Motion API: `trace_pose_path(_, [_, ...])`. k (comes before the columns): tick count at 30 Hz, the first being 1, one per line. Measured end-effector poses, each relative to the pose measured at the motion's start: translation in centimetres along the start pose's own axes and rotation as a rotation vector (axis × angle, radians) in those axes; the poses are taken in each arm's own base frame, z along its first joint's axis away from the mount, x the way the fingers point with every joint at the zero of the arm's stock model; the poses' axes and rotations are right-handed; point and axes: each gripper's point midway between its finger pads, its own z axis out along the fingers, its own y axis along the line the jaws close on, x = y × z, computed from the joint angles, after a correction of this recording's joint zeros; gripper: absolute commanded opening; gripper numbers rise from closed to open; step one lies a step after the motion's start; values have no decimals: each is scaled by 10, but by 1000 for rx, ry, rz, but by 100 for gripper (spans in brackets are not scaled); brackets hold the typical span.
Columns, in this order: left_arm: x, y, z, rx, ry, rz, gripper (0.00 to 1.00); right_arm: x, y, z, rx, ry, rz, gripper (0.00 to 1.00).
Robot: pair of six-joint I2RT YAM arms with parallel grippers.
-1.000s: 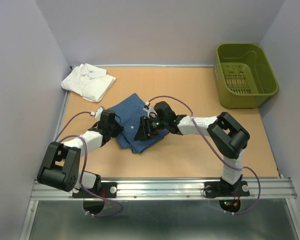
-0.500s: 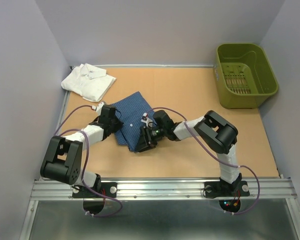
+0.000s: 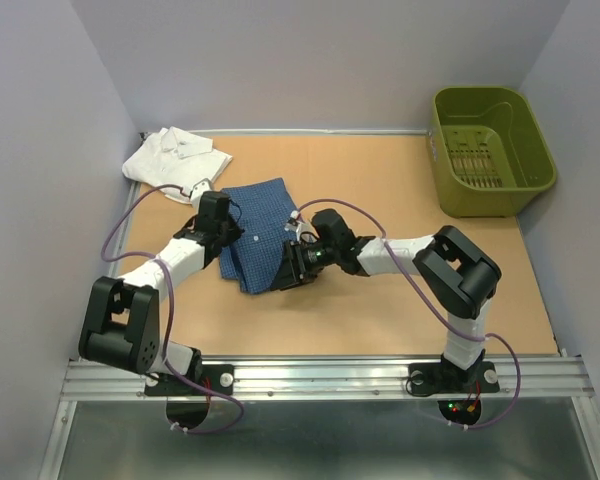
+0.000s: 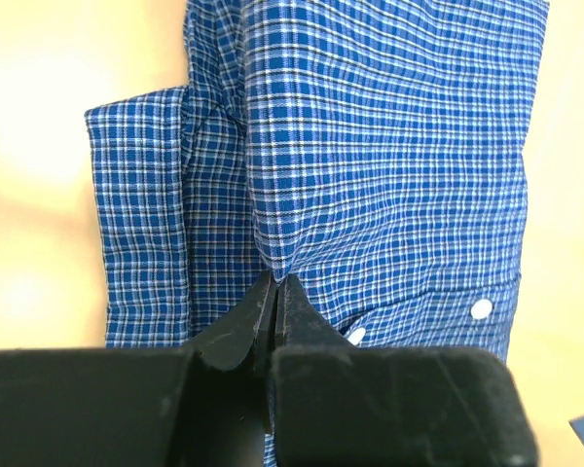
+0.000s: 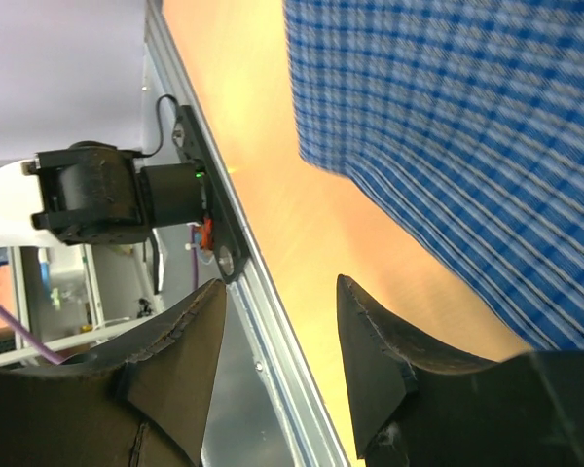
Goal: Fold and stack the long sleeve shirts
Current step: Fold the shirt
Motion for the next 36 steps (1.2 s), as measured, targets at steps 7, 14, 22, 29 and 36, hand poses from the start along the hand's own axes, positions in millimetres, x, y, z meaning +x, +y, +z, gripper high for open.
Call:
trace_pose_path(7, [-2, 8, 25, -89, 9, 67, 0, -6, -15, -3, 60, -30, -5, 55])
trace_pose_path(14, [-11, 15, 38, -160, -10, 113, 2, -21, -15, -13, 93, -91, -36, 55])
trace_pose_path(22, [-39, -1, 44, -157, -68, 160, 12, -41, -20, -24, 133, -165, -58, 55])
trace_pose_path(29, [-40, -1, 62, -191, -56, 198, 33, -54, -32, -31, 185, -219, -46, 55])
trace_pose_path(36, [-55, -7, 52, -199, -74, 182, 77, -82, -22, -25, 172, -259, -67, 55])
